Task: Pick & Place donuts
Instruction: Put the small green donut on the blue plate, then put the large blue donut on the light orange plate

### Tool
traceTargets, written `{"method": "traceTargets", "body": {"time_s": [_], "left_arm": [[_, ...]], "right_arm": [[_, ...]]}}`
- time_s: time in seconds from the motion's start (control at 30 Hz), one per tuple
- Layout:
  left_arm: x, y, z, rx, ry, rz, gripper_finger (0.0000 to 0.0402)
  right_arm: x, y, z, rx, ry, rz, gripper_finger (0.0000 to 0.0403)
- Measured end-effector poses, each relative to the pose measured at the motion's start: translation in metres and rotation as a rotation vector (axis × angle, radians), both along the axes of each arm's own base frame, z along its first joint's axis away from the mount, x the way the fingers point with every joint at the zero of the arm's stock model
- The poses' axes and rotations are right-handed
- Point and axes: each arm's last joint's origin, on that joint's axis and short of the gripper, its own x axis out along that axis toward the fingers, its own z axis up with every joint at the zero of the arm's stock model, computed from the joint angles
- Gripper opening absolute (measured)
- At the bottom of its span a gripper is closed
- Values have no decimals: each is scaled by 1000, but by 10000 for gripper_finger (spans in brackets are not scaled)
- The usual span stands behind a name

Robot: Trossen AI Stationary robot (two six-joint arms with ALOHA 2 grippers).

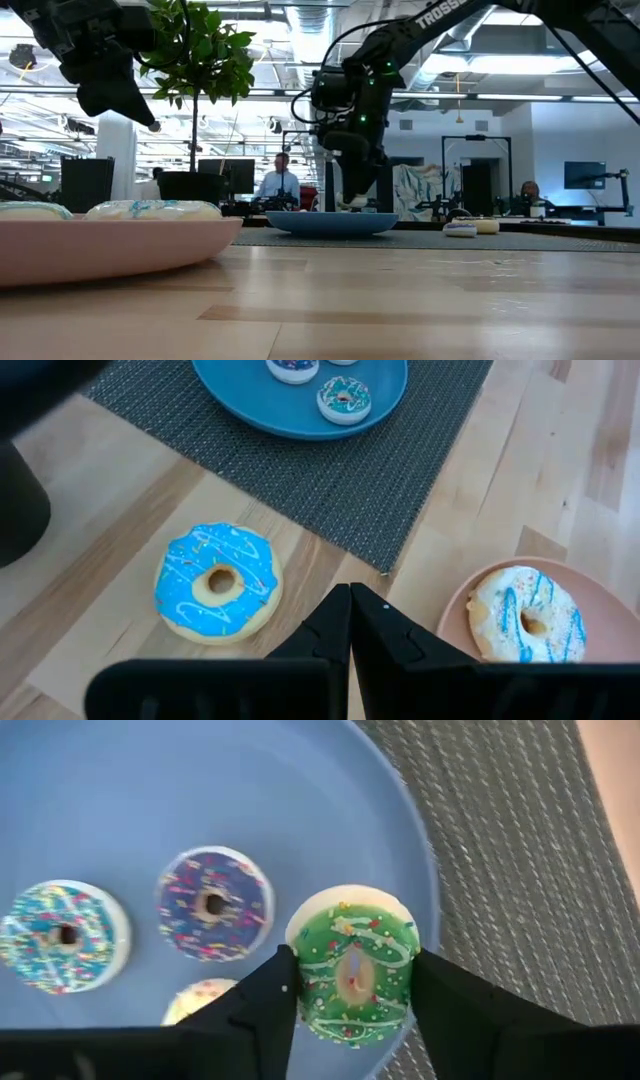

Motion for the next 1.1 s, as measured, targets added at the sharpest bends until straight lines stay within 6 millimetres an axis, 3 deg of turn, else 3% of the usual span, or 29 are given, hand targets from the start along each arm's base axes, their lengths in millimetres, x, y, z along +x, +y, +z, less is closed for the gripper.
{"method": "traceTargets", "body": {"time_s": [0.27,0.7,0.93,1.1], "left_arm": [[0,0,0,0,0,0,0],[0,0,0,0,1,0,0],[0,0,0,-1,0,0,0],[0,0,0,-19,-4,13,0]], "right_arm": [[0,0,0,0,-3,2,240],[-2,-2,3,-1,-5,-6,244],[-16,-4,41,-9,-84,-97,244],[-33,10,79,-3,-153,-171,236]]}}
